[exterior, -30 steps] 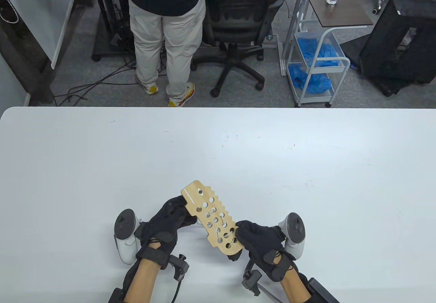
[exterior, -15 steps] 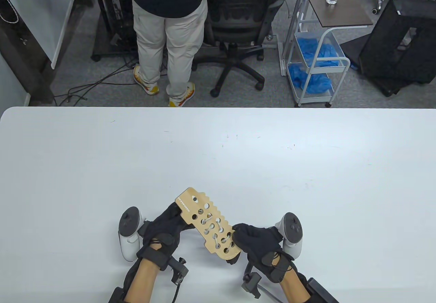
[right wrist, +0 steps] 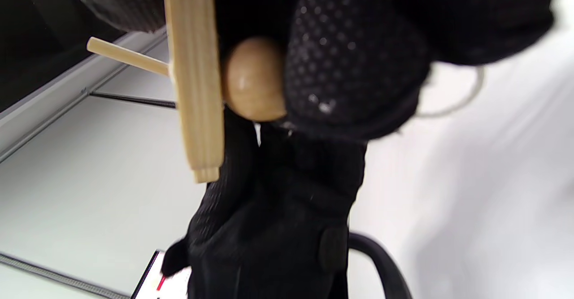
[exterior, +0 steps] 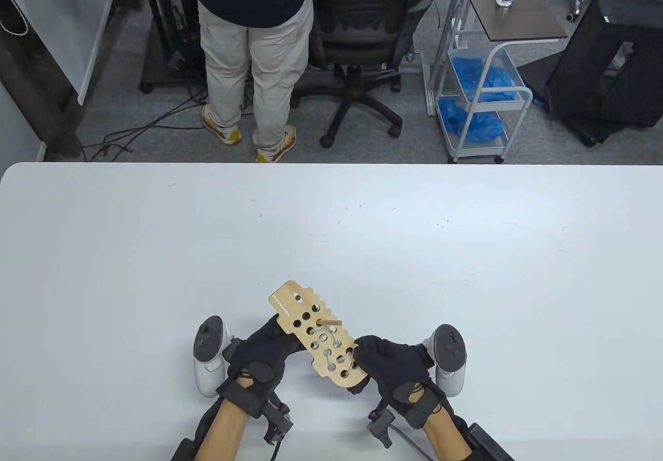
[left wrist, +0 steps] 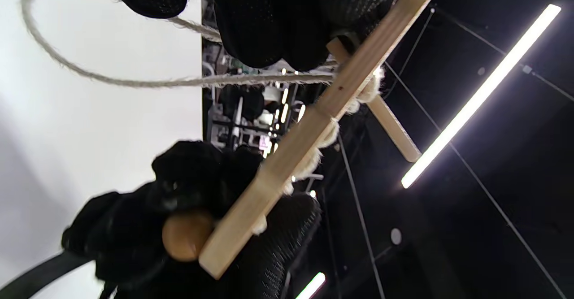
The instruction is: Remove rope from all holes on crocodile lacing toy
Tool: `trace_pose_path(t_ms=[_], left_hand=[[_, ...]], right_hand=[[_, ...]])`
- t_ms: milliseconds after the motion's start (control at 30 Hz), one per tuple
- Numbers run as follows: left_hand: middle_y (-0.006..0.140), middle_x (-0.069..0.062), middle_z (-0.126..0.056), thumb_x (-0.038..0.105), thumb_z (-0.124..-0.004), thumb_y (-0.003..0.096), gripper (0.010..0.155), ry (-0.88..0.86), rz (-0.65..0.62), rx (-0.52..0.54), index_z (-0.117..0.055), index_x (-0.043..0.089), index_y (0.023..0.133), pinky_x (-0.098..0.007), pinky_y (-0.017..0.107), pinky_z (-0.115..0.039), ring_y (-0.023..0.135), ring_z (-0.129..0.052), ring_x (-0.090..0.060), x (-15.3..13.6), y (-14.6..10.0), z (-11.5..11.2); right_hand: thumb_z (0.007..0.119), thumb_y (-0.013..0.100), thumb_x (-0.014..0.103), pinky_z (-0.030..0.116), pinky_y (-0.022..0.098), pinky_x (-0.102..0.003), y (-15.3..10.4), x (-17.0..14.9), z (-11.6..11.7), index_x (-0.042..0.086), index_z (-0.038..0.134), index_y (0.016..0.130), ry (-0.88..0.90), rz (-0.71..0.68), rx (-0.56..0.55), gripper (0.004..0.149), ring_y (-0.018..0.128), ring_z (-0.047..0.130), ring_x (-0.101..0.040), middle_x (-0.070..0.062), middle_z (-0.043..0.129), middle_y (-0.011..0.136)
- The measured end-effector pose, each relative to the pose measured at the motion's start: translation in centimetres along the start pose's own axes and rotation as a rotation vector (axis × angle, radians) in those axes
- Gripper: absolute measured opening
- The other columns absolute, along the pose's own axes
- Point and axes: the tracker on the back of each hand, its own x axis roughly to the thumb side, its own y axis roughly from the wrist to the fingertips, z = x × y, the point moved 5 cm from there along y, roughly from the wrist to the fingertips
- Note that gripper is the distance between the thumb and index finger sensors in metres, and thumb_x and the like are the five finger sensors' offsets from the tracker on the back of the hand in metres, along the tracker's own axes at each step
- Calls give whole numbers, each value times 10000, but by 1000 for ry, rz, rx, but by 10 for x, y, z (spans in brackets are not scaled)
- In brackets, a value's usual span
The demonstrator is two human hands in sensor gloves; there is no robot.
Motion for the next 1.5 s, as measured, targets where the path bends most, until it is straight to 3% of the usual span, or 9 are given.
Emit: trace_pose_path(t_ms=[67,200,267,433,767,900,1100,1300,1500], left_hand=[[1180,-46,-661,402,-649,574,585,-32,-15,-30,-533,361,1146,-647,737,-582,1005,-714,-266,-1,0,-4],[1225,-55,-578,505,-634,582,706,-78,-28,-77,-319,359,1196,-660,749,-553,1049,-655,-291,-2,1,-9],[1147,14,-729,493,-638,582,705,-75,-36,-76,-316,345,1191,-647,745,-582,1011,-731,-258,-1,1,-8],[1103,83,-792,532,-630,580,716,-99,-30,-68,-309,345,1192,-629,742,-605,986,-771,-239,-2,1,-6],[1057,-38,-817,638,-653,546,833,117,155,46,-343,210,1190,-643,694,-633,902,-826,-286,-15,-4,6],[1005,-38,-860,642,-693,533,871,235,209,19,-350,172,1180,-638,682,-648,845,-869,-273,-17,-4,5],[866,30,-953,402,-851,494,787,428,185,95,-469,182,1145,-607,674,-690,726,-952,-198,-4,-4,6],[789,56,-1029,388,-855,478,651,607,129,166,-653,262,1084,-580,652,-733,644,-1006,-179,9,-4,10],[810,65,-1024,362,-859,475,657,625,98,201,-634,314,1091,-553,648,-751,598,-1024,-148,15,-5,17]], right_hand=[[766,454,388,834,256,-544,-1,1,-7,7,852,702,-22,-1,-47,463,289,1012,-334,-253,965,612],[774,447,384,826,269,-556,-2,12,-10,10,854,704,-164,-47,-62,460,301,1009,-349,-254,964,623],[781,441,378,819,275,-566,-2,18,-7,5,854,703,-236,-78,-42,461,305,1005,-360,-260,961,627],[798,425,380,812,306,-577,-8,48,1,16,856,701,-472,-207,-89,460,321,1004,-367,-254,961,637],[806,413,383,802,340,-590,-13,73,6,30,860,702,-834,-287,-127,460,338,1003,-370,-240,964,648],[805,410,387,805,347,-586,-15,78,9,37,862,701,-923,-306,-140,459,341,1006,-365,-234,966,650],[806,412,388,813,325,-582,-13,70,-1,29,868,693,-830,-258,-170,461,318,1011,-359,-239,974,631],[810,418,385,825,273,-569,-11,49,-30,-3,878,670,-612,-140,-255,467,254,1014,-345,-260,985,576],[810,424,393,836,230,-551,-15,32,-57,-18,889,643,-505,-54,-343,472,196,1014,-321,-265,994,523]])
